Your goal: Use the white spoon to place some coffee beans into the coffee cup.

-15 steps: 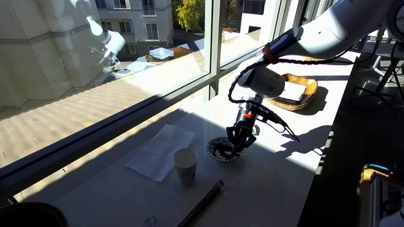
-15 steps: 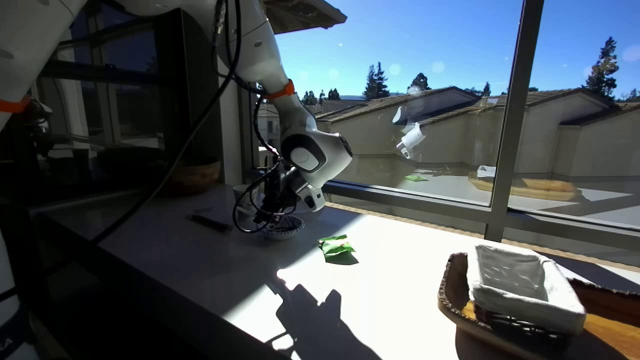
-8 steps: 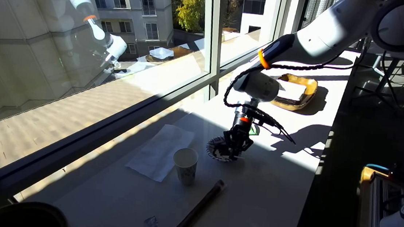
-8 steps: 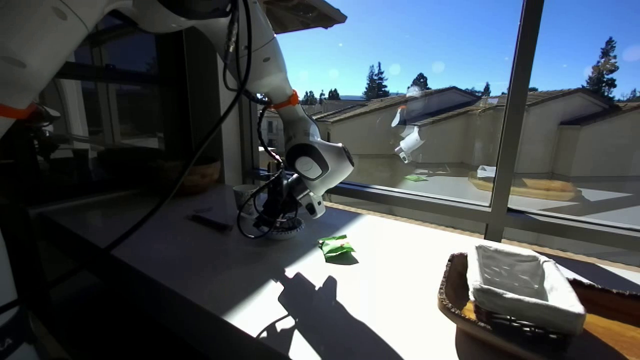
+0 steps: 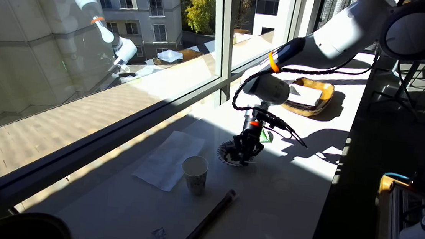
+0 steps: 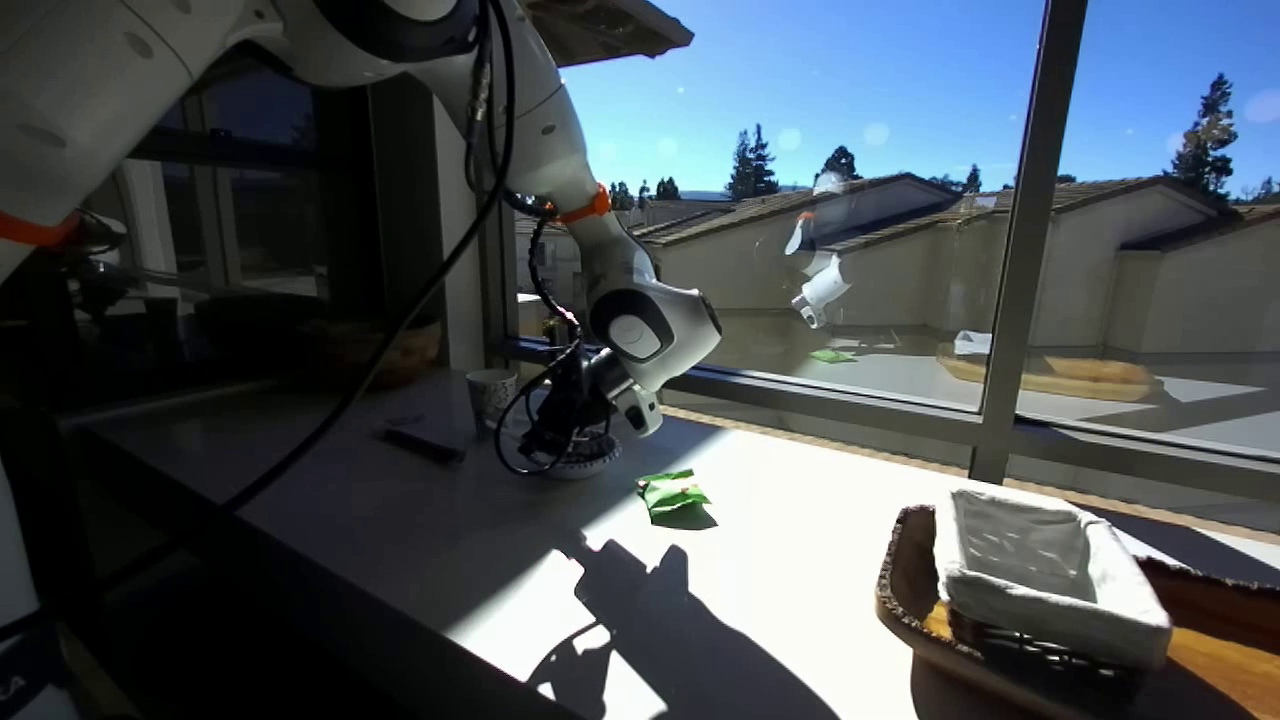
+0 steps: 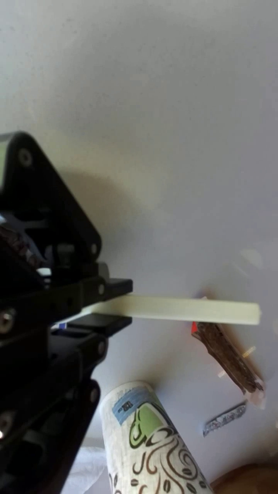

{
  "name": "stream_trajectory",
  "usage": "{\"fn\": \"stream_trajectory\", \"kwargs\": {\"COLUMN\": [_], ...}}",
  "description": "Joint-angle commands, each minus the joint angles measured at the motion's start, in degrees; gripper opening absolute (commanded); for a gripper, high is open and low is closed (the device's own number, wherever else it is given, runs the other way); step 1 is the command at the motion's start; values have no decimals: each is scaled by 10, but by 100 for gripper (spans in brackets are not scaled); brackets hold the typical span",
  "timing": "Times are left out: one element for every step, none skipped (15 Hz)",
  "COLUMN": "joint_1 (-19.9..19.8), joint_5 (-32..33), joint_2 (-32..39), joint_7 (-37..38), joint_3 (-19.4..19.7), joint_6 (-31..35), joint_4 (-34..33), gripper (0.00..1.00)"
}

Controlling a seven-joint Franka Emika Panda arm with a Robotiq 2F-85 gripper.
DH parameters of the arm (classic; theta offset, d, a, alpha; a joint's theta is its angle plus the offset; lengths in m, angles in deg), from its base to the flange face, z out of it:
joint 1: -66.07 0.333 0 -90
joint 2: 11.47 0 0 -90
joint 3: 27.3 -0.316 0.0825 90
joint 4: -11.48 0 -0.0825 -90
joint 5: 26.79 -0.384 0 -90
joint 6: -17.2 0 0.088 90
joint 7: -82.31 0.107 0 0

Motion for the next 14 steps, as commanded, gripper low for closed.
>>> {"fn": "stream_trajectory", "kwargs": {"joint_1": [3, 1, -1, -4, -4, -6, -7, -9, -13, -15, -18, -22, -22, -24], "joint_5": [20, 22, 23, 23, 23, 20, 19, 17, 14, 12, 9, 6, 6, 6], "joint_2": [21, 23, 23, 21, 18, 13, 7, 7, 10, 17, 24, 29, 32, 36], "joint_7": [7, 3, 1, -3, -4, -8, -9, -8, -12, -13, -16, -22, -27, -29], "joint_3": [12, 11, 9, 7, 6, 5, 4, 4, 4, 4, 5, 5, 6, 6], "joint_6": [-14, -19, -28, -37, -42, -47, -58, -70, -83, -95, -105, -111, -110, -115], "joint_4": [-36, -41, -45, -48, -49, -48, -49, -53, -60, -70, -78, -85, -89, -95], "gripper": [4, 4, 4, 4, 4, 4, 4, 4, 4, 4, 4, 4, 4, 4]}}
